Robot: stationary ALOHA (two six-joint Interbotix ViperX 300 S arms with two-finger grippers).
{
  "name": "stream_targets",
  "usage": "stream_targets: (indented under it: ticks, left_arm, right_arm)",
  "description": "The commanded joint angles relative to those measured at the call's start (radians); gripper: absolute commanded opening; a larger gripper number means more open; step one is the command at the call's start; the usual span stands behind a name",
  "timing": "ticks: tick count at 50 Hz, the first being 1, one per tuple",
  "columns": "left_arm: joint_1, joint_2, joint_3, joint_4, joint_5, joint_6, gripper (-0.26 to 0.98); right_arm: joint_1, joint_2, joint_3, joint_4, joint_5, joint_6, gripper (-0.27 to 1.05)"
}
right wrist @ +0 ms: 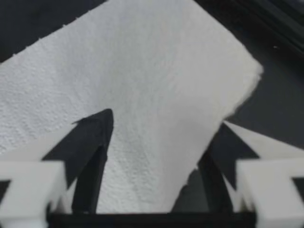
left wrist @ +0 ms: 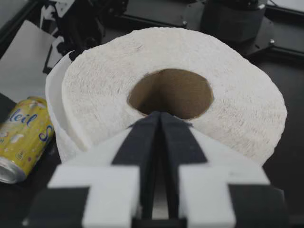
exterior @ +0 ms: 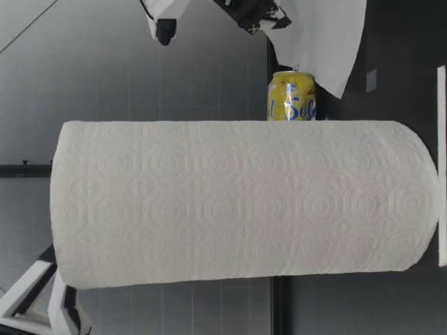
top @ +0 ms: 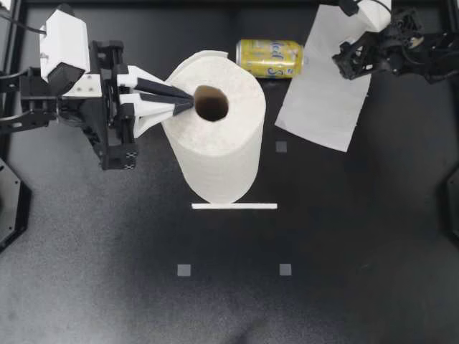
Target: Pick up a piece of paper towel and place it on the spilled liquid.
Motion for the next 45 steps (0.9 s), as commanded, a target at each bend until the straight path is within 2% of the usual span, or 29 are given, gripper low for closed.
stream_targets:
  ticks: [1,12,19,28,37,45]
  left_arm:
    - [0.006,0.035,0.021,-0.002,0.026,-0.003,0.13]
    - [0.006,0.035,0.023,-0.002,0.021,-0.003,0.13]
    - [0.006,0.035,0.021,-0.002,0.021,-0.002,0.13]
    - [0.006,0.034,0.02,-0.002,0.02,-0.002,0.13]
    - [0.0,0.018,0.015,-0.002,-0.008,0.005,0.13]
    - [-0.02,-0.025,0.025,-0.002,-0.08,0.015,0.13]
  right_arm:
    - [-0.006,-0.046,-0.006,0.009,0.0,0.0,0.64]
    - [0.005,-0.126,0.011,0.021,0.041,-0.011,0.64]
    - [0.017,-0.163,0.038,0.025,0.166,-0.058,0.64]
    - [0.06,-0.222,0.043,0.091,0.235,-0.121,0.65]
    - [0.201,-0.347,0.038,0.173,0.272,-0.161,0.65]
    - [0.38,-0.505,0.04,0.245,0.288,-0.167,0.64]
